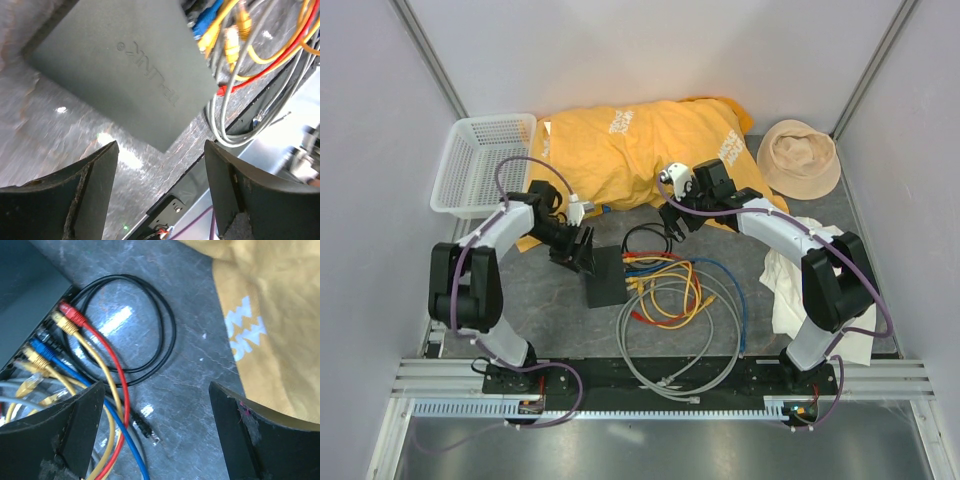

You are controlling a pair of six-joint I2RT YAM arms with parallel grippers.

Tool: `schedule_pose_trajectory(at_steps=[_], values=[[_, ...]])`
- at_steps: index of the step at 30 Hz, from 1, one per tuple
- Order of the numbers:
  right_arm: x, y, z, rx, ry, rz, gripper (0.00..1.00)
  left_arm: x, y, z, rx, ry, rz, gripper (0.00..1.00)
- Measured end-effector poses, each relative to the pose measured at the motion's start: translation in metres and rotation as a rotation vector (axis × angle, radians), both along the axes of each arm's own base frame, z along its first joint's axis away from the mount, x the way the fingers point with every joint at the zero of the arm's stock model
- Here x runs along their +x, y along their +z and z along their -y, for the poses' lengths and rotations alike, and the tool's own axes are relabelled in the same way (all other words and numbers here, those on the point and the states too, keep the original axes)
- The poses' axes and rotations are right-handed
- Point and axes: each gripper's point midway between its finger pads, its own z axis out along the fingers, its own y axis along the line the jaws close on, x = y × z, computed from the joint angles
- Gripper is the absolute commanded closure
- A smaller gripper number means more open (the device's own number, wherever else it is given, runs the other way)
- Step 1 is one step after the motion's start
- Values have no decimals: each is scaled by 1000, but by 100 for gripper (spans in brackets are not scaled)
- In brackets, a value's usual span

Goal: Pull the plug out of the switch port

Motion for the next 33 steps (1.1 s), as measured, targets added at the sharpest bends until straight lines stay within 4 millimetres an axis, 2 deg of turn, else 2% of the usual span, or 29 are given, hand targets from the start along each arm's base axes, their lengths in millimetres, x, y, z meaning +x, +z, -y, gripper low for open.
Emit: schedule_pose_trajectory(at_steps=[2, 5, 8, 10, 14, 17, 19, 28, 31, 33], values=[[-4, -1, -2, 5, 21, -10, 9, 2, 15, -3, 4, 2, 64, 24], [-14, -4, -5, 10, 72, -39, 9, -1, 36, -7, 14, -34, 172, 31], [-19, -9, -7, 17, 92, -69, 8, -14, 42, -12, 38, -166, 347, 40], [-21, -13, -9, 25, 90, -92, 6, -34, 33, -11, 69, -296, 453, 37], [-21, -20, -10, 44, 45, -147, 6, -76, -13, -5, 111, -602, 709, 32], [-13, -19, -8, 61, 12, -160, 6, -88, -36, 0, 114, -742, 834, 32], [-8, -16, -7, 69, -3, -157, 6, -86, -39, 6, 120, -798, 874, 32], [2, -9, -10, 107, -34, -139, 5, -49, -40, 37, 110, -847, 980, 36], [2, -9, -9, 106, -34, -139, 4, -39, -32, 41, 115, -839, 1005, 37], [1, -9, -9, 102, -30, -141, 4, -30, -19, 43, 113, -814, 1033, 37]])
